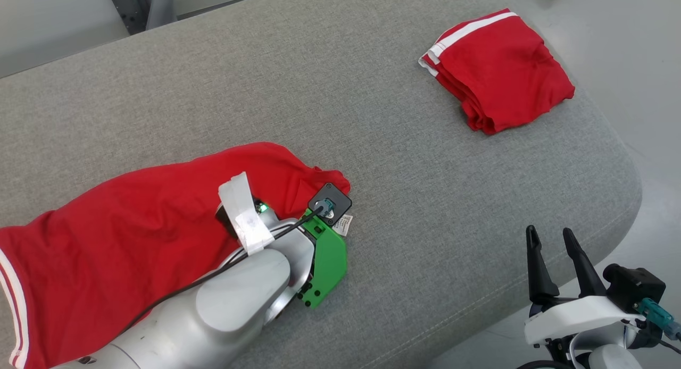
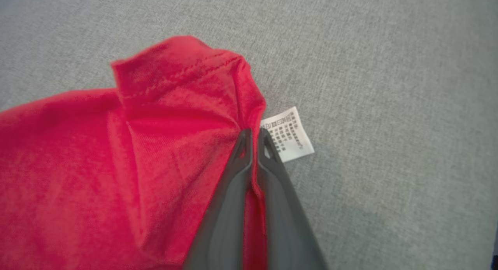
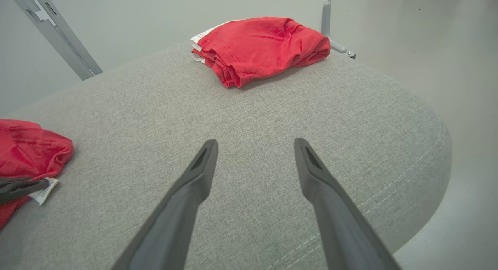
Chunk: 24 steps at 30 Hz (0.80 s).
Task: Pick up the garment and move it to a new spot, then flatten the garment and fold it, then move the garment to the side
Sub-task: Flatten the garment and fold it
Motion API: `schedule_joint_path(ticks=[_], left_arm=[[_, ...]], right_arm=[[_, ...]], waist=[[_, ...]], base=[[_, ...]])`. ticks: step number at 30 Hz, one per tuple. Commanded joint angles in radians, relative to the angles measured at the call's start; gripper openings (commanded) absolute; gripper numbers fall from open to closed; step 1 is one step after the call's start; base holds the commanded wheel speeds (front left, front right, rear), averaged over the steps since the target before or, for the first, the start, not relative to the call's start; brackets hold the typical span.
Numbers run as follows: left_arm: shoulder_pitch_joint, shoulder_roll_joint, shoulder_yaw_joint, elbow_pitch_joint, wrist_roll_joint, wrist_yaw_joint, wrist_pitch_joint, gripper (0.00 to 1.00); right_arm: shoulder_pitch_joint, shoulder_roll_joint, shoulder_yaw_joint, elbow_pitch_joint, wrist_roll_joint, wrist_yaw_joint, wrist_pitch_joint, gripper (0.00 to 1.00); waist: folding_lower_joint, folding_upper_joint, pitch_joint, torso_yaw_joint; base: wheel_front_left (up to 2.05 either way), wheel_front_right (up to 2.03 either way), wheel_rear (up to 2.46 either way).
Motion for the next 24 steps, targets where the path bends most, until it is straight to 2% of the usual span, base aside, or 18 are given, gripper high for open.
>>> schedule_joint_path(ticks=[1, 6, 11, 14, 17, 19, 20, 21, 24], left_arm=[[0.007, 0.005, -0.003, 0.002, 0.006, -0.005, -0.006, 0.0], [-0.012, -0.015, 0.046, -0.075, -0.025, 0.006, -0.067, 0.0], [-0.013, -0.033, 0.094, -0.214, -0.074, -0.005, -0.099, 0.0], [0.005, -0.038, 0.081, -0.263, -0.075, -0.013, -0.1, 0.0], [0.036, -0.048, 0.054, -0.249, -0.062, -0.025, -0.113, 0.0], [0.062, -0.065, 0.043, -0.219, -0.066, -0.044, -0.128, 0.3], [0.072, -0.073, 0.038, -0.201, -0.069, -0.055, -0.133, 0.89], [0.077, -0.076, 0.034, -0.186, -0.065, -0.065, -0.141, 1.0], [0.092, -0.092, 0.05, -0.171, -0.094, -0.081, -0.164, 1.0]], right_arm=[[-0.004, -0.002, -0.003, -0.002, 0.007, -0.002, -0.002, 1.0], [0.0, -0.002, -0.009, 0.001, 0.0, -0.002, -0.002, 1.0], [0.002, -0.002, -0.015, -0.001, -0.009, -0.002, -0.002, 1.0], [-0.001, -0.002, -0.015, -0.002, -0.013, -0.002, -0.002, 1.0], [-0.009, -0.002, -0.011, -0.002, -0.013, -0.002, -0.003, 1.0], [-0.015, -0.002, -0.009, -0.002, -0.011, -0.002, -0.002, 1.0], [-0.016, -0.002, -0.008, -0.002, -0.01, -0.002, -0.002, 1.0], [-0.016, -0.002, -0.006, -0.001, -0.01, -0.002, -0.003, 1.0], [-0.013, -0.002, -0.013, -0.003, -0.007, -0.002, -0.002, 1.0]], waist=[[0.0, 0.0, -0.001, 0.002], [0.0, 0.0, -0.004, 0.007], [0.0, 0.0, -0.006, 0.014], [0.0, 0.0, -0.006, 0.015], [0.0, 0.0, -0.001, 0.013], [0.0, 0.0, 0.002, 0.011], [0.0, 0.0, 0.004, 0.009], [0.0, 0.0, 0.006, 0.008], [0.0, 0.0, 0.011, 0.007]], base=[[0.0, 0.0, 0.0], [0.0, 0.0, 0.0], [0.0, 0.0, 0.0], [0.0, 0.0, 0.0], [0.0, 0.0, 0.0], [0.0, 0.0, 0.0], [0.0, 0.0, 0.0], [0.0, 0.0, 0.0], [0.0, 0.0, 0.0]])
